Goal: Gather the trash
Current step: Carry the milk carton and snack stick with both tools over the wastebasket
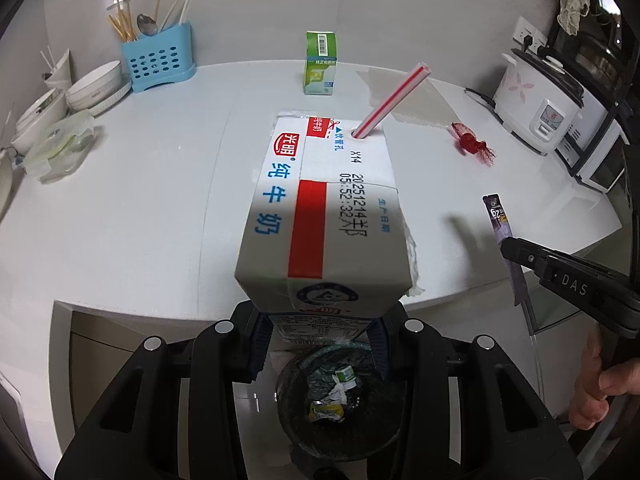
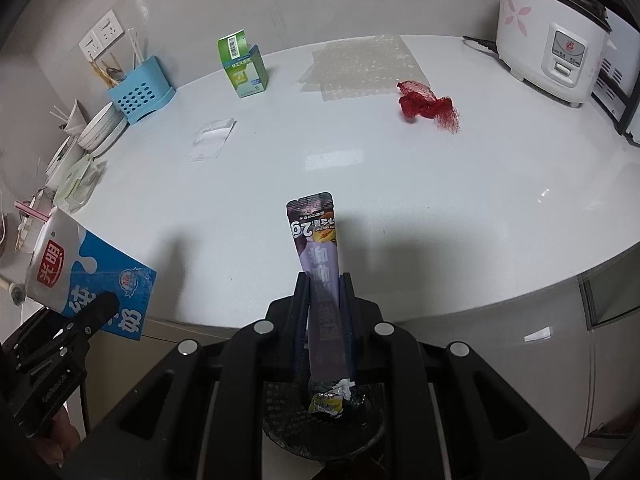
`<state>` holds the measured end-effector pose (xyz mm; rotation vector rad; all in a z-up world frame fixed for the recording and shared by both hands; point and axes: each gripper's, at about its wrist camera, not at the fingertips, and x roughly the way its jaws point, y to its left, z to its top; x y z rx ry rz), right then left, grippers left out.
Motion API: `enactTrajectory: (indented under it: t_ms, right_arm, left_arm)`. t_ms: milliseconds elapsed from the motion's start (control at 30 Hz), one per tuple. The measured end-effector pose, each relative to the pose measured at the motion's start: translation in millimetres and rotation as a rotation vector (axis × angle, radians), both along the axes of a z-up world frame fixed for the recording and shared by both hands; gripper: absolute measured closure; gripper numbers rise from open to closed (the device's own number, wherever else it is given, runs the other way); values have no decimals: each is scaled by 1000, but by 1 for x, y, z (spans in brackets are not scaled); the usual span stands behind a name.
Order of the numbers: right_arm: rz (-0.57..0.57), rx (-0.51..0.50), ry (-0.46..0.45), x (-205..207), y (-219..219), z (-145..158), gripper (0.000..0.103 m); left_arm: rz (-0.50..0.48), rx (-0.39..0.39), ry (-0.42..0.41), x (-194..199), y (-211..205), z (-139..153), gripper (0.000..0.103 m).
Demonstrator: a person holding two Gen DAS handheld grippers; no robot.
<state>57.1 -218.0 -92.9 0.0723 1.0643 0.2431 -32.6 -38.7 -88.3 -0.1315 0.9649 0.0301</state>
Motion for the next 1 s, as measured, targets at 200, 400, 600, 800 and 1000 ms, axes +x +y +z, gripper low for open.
enactTrajectory:
  t_ms: [200, 400, 600, 800, 1000]
  right_arm:
    - [34, -14, -18, -30, 9, 3, 89]
    - [51, -5, -13, -58, 11, -3, 89]
    - [72, -2, 23, -80, 13, -22, 89]
    - [70, 14, 86, -89, 11, -50, 89]
    - [104, 6, 134, -99, 17, -76, 89]
  left_arm:
    - [-14, -3, 4, -29, 1, -3, 63]
    - [-25, 5, 27, -50, 0, -17, 63]
    - [-34, 4, 67, -67, -3, -38, 63]
    - [-25, -9, 112, -79, -3, -61, 63]
    - [-8, -48, 157, -84, -2, -84, 63]
